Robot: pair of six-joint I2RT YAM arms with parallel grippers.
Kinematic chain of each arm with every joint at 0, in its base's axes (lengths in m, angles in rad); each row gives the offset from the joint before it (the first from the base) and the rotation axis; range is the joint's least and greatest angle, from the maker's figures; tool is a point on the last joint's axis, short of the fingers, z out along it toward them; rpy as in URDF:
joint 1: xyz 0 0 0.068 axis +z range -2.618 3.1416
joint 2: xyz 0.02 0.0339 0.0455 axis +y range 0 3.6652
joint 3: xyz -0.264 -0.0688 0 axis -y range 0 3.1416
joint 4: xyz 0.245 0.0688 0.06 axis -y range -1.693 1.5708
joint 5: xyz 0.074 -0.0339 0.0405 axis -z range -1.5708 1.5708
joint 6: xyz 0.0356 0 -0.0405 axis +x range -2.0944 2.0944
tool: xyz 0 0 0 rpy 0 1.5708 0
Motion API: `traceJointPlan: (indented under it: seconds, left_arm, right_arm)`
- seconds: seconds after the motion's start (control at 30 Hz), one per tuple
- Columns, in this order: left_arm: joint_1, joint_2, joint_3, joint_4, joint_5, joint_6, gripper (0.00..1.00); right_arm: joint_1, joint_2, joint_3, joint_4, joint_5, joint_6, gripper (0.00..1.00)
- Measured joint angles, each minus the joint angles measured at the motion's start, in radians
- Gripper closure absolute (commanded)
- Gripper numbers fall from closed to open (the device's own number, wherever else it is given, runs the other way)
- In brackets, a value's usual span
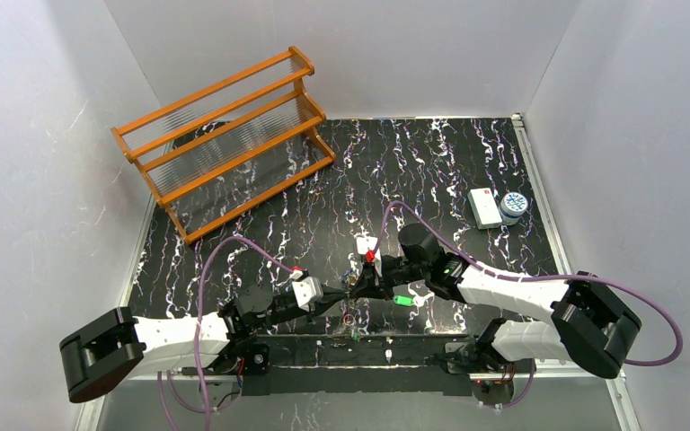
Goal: Put the keys on the keyring
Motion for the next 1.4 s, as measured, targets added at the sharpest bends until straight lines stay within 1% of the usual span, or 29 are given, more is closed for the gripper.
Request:
traceJointPlan:
  seconds: [0.07, 0.27, 0.3, 0.37, 0.4, 0.43, 0.5, 0.6, 0.7, 0.9, 1.1, 1.17, 1.3, 1.4]
  left_arm:
    - [0.000, 0.000, 0.000, 0.000, 0.000, -0.004, 1.00]
    - [0.000, -0.001, 0.000, 0.002, -0.002, -0.004, 0.99]
    - [0.000, -0.001, 0.000, 0.003, -0.002, -0.004, 0.93]
    - [0.000, -0.001, 0.000, 0.005, -0.007, -0.004, 0.76]
    - [0.000, -0.001, 0.000, 0.006, -0.010, 0.002, 0.71]
    - [0.000, -0.002, 0.000, 0.008, -0.018, 0.005, 0.67]
    - [0.000, -0.007, 0.000, 0.011, -0.034, 0.008, 0.64]
    - [0.000, -0.018, 0.000, 0.004, -0.047, 0.019, 0.64]
    - [0.000, -0.034, 0.002, -0.048, -0.058, 0.043, 0.64]
    - [0.000, -0.072, 0.054, -0.249, -0.066, 0.114, 0.67]
    - [0.000, -0.079, 0.130, -0.405, -0.053, 0.174, 0.67]
    - [0.000, -0.073, 0.146, -0.430, -0.048, 0.183, 0.67]
    - [0.000, -0.035, 0.172, -0.453, -0.025, 0.193, 0.75]
    - [0.000, 0.009, 0.189, -0.451, 0.006, 0.198, 0.75]
  right_arm:
    - [-0.002, 0.000, 0.000, 0.001, 0.003, -0.001, 0.99]
    - [-0.003, -0.002, 0.000, 0.003, 0.012, -0.002, 0.99]
    - [-0.003, -0.003, 0.000, 0.003, 0.012, -0.002, 0.99]
    - [-0.003, -0.005, 0.002, -0.002, 0.013, -0.002, 0.99]
    - [-0.003, -0.005, 0.007, -0.010, 0.013, -0.004, 0.99]
    - [-0.003, -0.005, 0.013, -0.021, 0.012, -0.006, 0.99]
    - [-0.003, 0.000, 0.036, -0.064, 0.011, -0.016, 0.99]
    - [-0.003, 0.017, 0.080, -0.132, 0.014, -0.033, 0.99]
    - [-0.003, 0.024, 0.115, -0.199, 0.028, -0.057, 0.99]
    - [-0.003, 0.024, 0.166, -0.331, 0.062, -0.106, 0.99]
    - [-0.003, 0.028, 0.179, -0.410, 0.080, -0.131, 0.99]
    - [-0.003, 0.028, 0.180, -0.422, 0.079, -0.132, 0.99]
    - [-0.003, 0.031, 0.183, -0.429, 0.079, -0.132, 0.99]
    - [-0.003, 0.033, 0.184, -0.429, 0.078, -0.132, 0.99]
